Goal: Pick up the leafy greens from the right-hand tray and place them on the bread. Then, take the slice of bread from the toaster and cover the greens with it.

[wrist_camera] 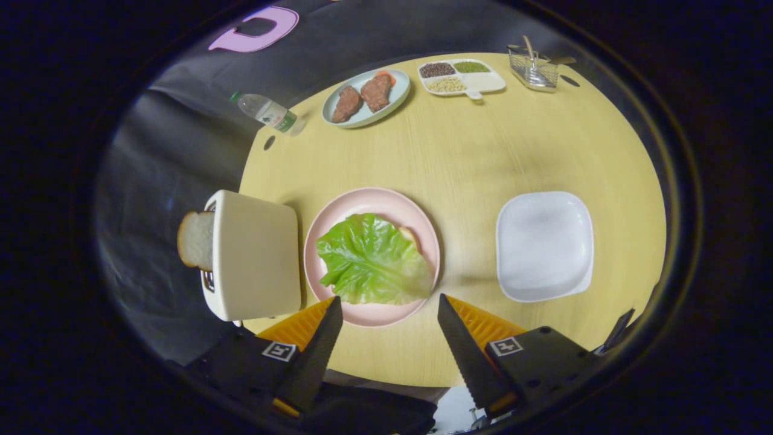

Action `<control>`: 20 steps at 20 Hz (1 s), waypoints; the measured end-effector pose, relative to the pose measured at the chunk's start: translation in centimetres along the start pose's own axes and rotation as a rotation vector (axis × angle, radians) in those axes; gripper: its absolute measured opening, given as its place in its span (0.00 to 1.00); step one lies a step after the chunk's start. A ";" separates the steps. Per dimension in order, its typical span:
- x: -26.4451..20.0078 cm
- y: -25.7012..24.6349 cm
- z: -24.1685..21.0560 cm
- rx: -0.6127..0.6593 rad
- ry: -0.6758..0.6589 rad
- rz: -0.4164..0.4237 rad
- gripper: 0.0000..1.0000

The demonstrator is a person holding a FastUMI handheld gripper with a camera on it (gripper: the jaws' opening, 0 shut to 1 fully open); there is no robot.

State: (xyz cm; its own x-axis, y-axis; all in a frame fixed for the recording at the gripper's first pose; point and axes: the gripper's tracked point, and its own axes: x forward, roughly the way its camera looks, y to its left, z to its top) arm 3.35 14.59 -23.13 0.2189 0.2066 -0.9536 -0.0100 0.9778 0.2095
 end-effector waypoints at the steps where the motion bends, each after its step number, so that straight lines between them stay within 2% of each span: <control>1: -1.0 0.4 0.1 0.000 -0.011 -0.009 1.00; 7: -7.3 5.3 1.3 -0.074 -0.099 -0.049 1.00; 10: -9.1 9.0 0.7 -0.105 -0.094 -0.063 1.00; 14: -9.5 15.2 -0.6 -0.054 -0.006 -0.027 1.00; 20: -7.0 25.2 0.9 -0.119 0.039 0.040 1.00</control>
State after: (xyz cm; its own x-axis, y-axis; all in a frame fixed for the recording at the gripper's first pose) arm 2.40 37.71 -10.95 0.1776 0.2443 -0.9533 -0.1341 0.9657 0.2225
